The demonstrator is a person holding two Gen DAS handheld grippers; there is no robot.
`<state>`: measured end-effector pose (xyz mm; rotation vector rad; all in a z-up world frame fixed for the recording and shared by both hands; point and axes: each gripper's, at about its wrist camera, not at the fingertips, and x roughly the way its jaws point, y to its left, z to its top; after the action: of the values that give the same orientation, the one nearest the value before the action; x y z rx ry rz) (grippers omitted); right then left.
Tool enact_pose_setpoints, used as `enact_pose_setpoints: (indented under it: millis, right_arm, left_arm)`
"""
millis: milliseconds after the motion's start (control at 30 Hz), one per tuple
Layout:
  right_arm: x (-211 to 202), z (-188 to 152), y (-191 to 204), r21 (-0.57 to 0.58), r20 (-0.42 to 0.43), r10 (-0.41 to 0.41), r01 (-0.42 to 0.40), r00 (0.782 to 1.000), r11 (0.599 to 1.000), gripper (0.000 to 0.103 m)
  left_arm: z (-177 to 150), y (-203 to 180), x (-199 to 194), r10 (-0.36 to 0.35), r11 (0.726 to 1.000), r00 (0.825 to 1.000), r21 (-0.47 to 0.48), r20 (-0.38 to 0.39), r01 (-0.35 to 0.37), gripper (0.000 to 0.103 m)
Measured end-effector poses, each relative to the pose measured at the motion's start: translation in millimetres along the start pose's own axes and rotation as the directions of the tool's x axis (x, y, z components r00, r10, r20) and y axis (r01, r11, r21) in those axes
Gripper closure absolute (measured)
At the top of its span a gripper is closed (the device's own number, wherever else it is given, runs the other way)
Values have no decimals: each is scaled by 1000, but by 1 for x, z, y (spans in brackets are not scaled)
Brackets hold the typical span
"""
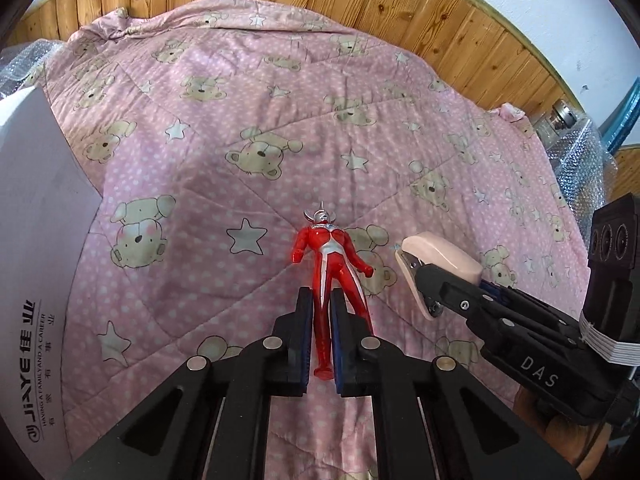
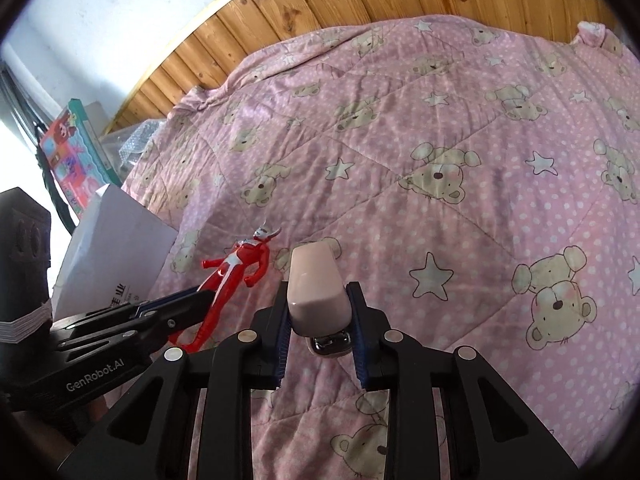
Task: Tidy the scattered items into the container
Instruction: 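Close the right gripper on the pink stapler while the left gripper grasps the red figure, then lift and carry the red figure and stapler over the white box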
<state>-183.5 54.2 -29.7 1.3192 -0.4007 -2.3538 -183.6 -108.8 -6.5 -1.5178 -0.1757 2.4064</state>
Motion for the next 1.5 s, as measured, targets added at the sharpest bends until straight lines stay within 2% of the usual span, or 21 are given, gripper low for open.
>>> enact_pose_setpoints:
  millis: [667,1033,1500]
  right_arm:
    - [-40,-2,45,-51,46,21,-19,999,999,76]
    - [-63,-7,94,-120,76,34,-24,997,992,76]
    - [-77,-17,168,-227,89,60,-39,994,973,76]
  left_arm:
    - [-6,-4,-63,-13,1000,996,15,92,12,94]
    - [-18,11,-112,-32,999,987,-2,159,32,94]
    - [-38,50,-170,-49,997,968,-50,247,64,94]
